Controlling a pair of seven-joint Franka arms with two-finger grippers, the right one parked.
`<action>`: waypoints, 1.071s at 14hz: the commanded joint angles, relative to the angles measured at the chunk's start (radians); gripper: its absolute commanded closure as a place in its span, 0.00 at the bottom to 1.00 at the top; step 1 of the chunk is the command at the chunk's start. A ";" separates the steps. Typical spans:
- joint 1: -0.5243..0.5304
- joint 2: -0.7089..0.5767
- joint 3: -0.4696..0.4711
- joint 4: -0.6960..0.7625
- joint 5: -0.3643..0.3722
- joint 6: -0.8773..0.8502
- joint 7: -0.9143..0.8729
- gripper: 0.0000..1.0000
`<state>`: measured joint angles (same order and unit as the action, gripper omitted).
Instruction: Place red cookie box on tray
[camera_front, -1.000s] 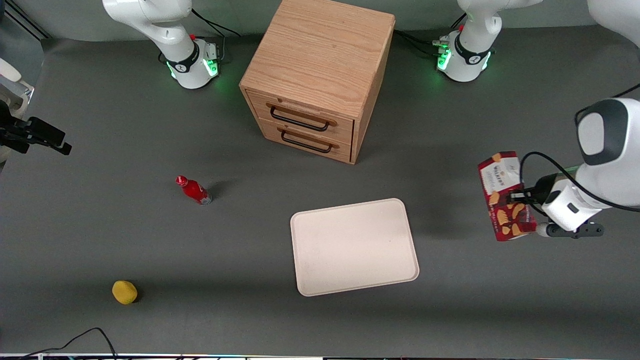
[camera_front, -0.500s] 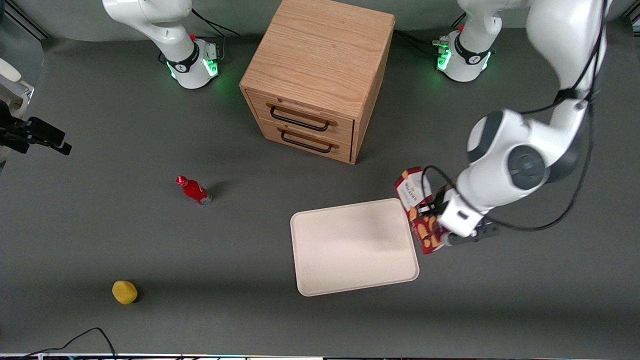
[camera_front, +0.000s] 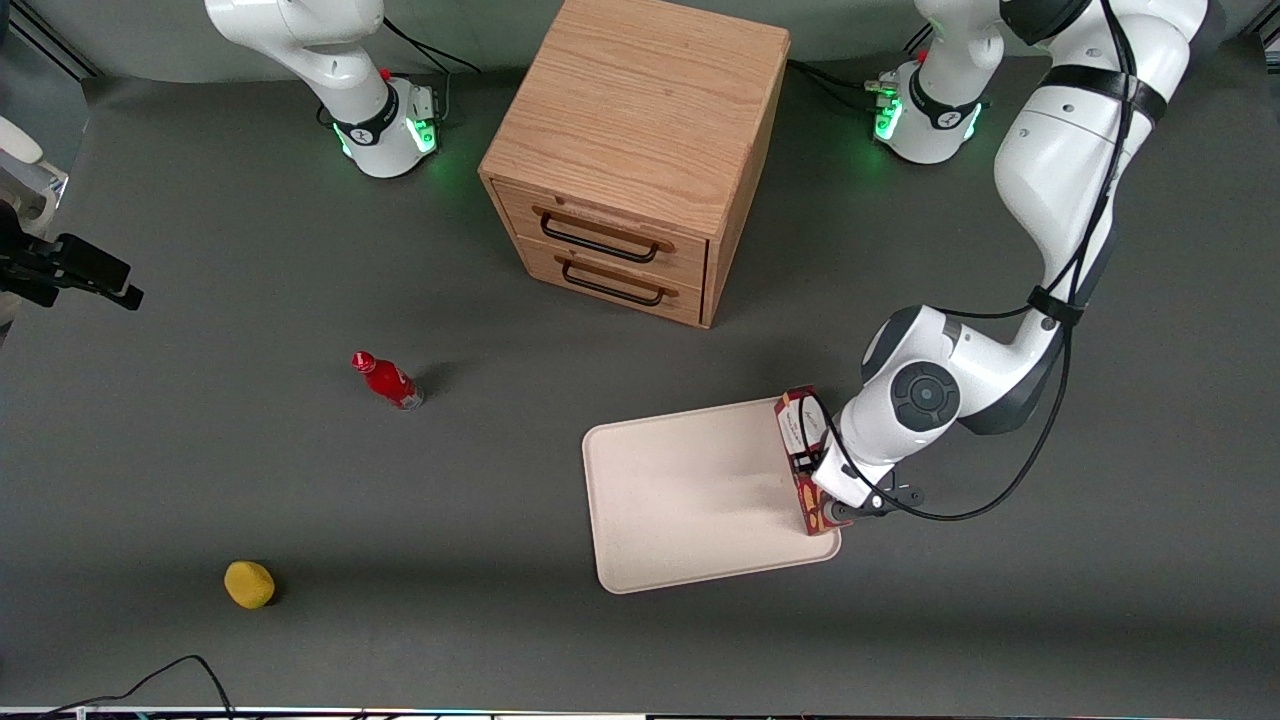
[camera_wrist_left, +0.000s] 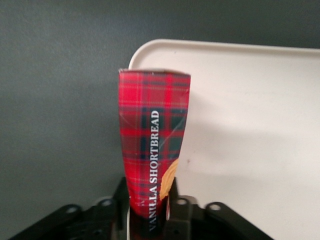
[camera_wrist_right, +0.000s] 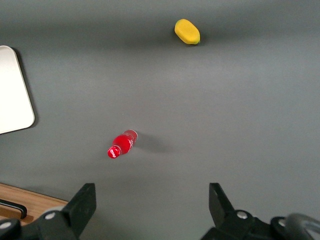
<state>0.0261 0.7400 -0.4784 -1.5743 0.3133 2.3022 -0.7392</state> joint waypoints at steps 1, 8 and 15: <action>0.006 -0.059 -0.002 0.016 0.014 -0.090 -0.017 0.00; 0.044 -0.445 0.182 0.031 -0.258 -0.619 0.464 0.00; 0.046 -0.761 0.420 -0.127 -0.322 -0.811 0.767 0.00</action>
<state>0.0855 0.0779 -0.0880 -1.5929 0.0093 1.4860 0.0005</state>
